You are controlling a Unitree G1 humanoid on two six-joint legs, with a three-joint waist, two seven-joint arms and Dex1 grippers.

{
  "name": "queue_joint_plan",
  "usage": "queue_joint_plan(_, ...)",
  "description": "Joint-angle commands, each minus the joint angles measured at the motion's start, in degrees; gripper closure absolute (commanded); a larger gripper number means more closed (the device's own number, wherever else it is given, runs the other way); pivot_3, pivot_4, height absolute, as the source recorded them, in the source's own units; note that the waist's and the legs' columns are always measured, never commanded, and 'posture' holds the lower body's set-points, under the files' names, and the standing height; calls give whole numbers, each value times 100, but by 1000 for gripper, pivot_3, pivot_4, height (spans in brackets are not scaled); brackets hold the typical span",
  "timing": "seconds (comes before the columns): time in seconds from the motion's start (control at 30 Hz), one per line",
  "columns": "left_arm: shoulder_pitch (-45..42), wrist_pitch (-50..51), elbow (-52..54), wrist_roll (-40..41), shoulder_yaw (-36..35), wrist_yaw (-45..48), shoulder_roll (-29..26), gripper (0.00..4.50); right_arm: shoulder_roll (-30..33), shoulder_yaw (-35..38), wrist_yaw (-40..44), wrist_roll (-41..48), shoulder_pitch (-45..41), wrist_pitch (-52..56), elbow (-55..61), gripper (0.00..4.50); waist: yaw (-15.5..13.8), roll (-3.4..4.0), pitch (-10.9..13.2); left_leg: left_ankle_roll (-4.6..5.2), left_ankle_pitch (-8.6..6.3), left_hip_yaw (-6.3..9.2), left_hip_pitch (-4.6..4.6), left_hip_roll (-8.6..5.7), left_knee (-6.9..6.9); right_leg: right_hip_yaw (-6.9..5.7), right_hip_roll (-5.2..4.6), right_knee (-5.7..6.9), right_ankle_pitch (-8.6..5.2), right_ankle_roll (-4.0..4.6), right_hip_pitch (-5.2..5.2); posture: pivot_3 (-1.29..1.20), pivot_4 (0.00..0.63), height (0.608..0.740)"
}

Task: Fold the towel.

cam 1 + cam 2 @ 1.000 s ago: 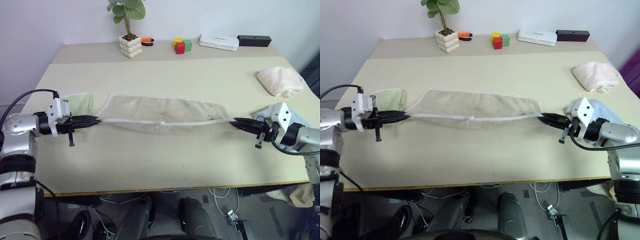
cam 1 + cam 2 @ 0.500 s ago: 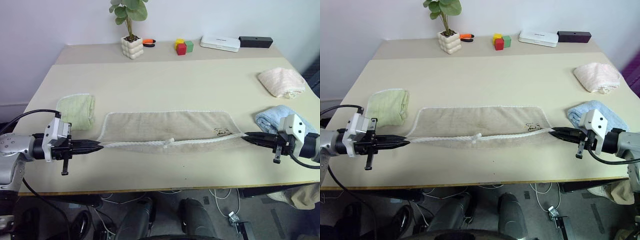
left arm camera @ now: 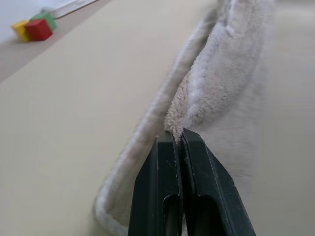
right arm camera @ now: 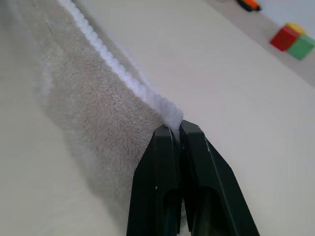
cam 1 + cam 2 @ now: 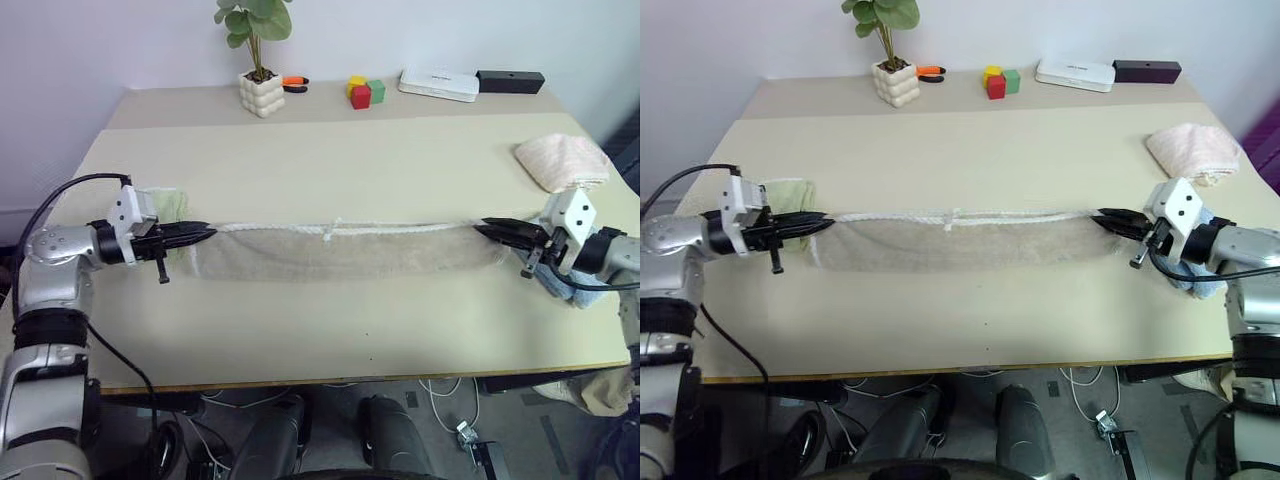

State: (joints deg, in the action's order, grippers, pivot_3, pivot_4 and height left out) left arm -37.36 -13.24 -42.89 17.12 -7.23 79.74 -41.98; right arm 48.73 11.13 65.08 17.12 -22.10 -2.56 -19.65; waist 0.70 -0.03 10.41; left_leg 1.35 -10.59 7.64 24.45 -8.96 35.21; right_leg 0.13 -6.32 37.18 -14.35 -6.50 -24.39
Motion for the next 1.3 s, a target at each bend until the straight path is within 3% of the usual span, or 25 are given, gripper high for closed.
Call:
queue_joint_plan(0.03, -396, -93, -544, -193, -5, -317, 78, 4500, -105, -91, -285, -243, -241, -262, -215, 4445, 1, 0, 0, 0, 0, 0, 0, 0, 0, 1, 0, 2, 1, -1, 0, 0, 150, 740)
queue_joint_plan(0.27, -846, -213, -1385, -499, 16, -682, 288, 4500, -379, -314, -571, -524, -751, -627, -792, 4445, 13, 0, 0, 0, 3, 0, 0, -2, 4, -5, 3, 5, 6, -11, 1, 0, 150, 740)
queue_joint_plan(0.7, -849, -921, -1852, -1176, 380, -1221, 395, 4500, -615, -639, -770, -950, -1125, -1044, -1558, 4445, 9, 0, 0, -1, 5, 1, -1, -3, 5, -5, 7, 9, 8, -11, 1, 0, 150, 740)
queue_joint_plan(0.8, -1029, -709, -1975, -1185, 343, -1465, 475, 3704, -670, -610, -780, -876, -1154, -786, -1595, 4500, 8, 0, 0, -1, 5, 2, -1, -3, 5, -5, 7, 10, 8, -12, 1, 0, 150, 740)
queue_joint_plan(0.83, -1059, -731, -1981, -1199, 337, -1546, 493, 3169, -688, -586, -784, -849, -1180, -716, -1640, 3876, 10, -1, 0, -1, 5, 2, -1, -3, 6, -5, 8, 11, 8, -12, 1, 0, 150, 740)
queue_joint_plan(0.93, -1089, -728, -1987, -1200, 328, -1580, 510, 1694, -709, -561, -824, -868, -1216, -677, -1658, 2663, 10, -1, 0, -1, 5, 2, -1, -3, 7, -5, 9, 11, 8, -12, 1, 0, 150, 740)
queue_joint_plan(1.03, -1120, -727, -1995, -1154, 293, -1540, 490, 124, -690, -576, -974, -998, -1243, -793, -1693, 1082, 12, -1, 0, -1, 5, 2, -1, -3, 6, -5, 8, 11, 8, -12, 1, 0, 150, 740)
queue_joint_plan(1.1, -1141, -661, -1941, -1024, 218, -1366, 474, 0, -669, -560, -997, -987, -1260, -707, -1695, 77, 22, -1, 0, -1, 5, 2, -1, -3, 6, -6, 10, 11, 8, -12, 1, 0, 150, 740)
queue_joint_plan(1.27, -1262, -47, -1734, -592, -122, -1212, 505, 0, -729, -248, -1192, -662, -1369, -586, -1593, 22, 24, -1, 0, -1, 6, 2, 0, -2, 6, -5, 11, 12, 8, -12, -1, 0, 150, 740)
queue_joint_plan(1.3, -1275, 144, -1616, -459, -213, -1191, 525, 519, -752, -160, -1185, -500, -1339, -380, -1448, 664, 25, -1, 0, -1, 6, 2, -1, -2, 6, -5, 11, 12, 8, -12, 0, 0, 150, 740)
